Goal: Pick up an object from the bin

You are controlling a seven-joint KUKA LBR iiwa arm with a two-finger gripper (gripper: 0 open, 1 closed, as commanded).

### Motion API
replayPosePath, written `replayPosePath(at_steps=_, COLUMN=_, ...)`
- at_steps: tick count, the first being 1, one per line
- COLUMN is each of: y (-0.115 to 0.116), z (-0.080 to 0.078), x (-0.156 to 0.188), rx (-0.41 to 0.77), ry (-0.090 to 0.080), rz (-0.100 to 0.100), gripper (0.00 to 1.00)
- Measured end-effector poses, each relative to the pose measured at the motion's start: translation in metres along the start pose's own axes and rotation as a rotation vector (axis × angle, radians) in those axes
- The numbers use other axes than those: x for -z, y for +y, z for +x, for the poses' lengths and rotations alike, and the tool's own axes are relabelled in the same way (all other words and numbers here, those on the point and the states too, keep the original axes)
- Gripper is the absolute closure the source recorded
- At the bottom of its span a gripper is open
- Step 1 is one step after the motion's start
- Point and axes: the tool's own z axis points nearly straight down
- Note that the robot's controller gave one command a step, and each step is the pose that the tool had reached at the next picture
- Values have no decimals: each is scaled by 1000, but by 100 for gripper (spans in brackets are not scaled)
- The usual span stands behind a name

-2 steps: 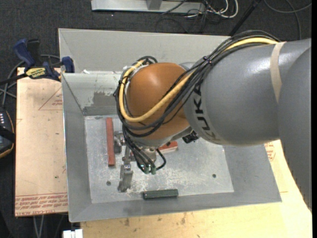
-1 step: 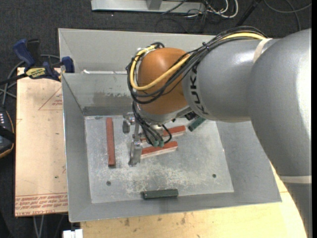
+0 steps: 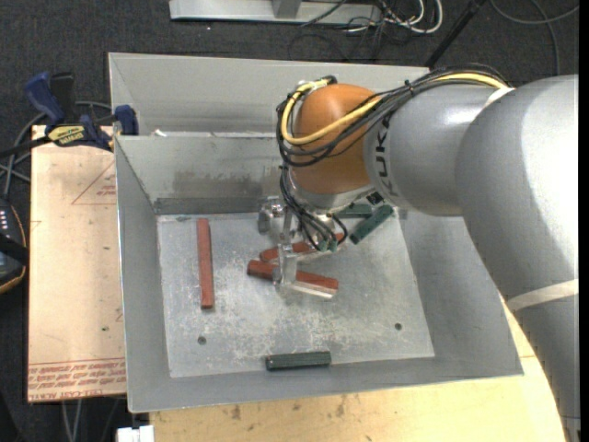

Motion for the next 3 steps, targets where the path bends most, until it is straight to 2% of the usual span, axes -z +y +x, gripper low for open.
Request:
replayPosePath(at_steps=1, y=6, z=-2, x=9, rx=6, ry=-6, rz=-3, gripper=100)
replayPosePath(at_steps=2, y=6, z=-1, x=5, rx=6, ry=-6, rz=-3, gripper=0)
replayPosePath(at_steps=3, y=-81, z=33, x=2, rx=8, ry=-1, rz=0, gripper=0)
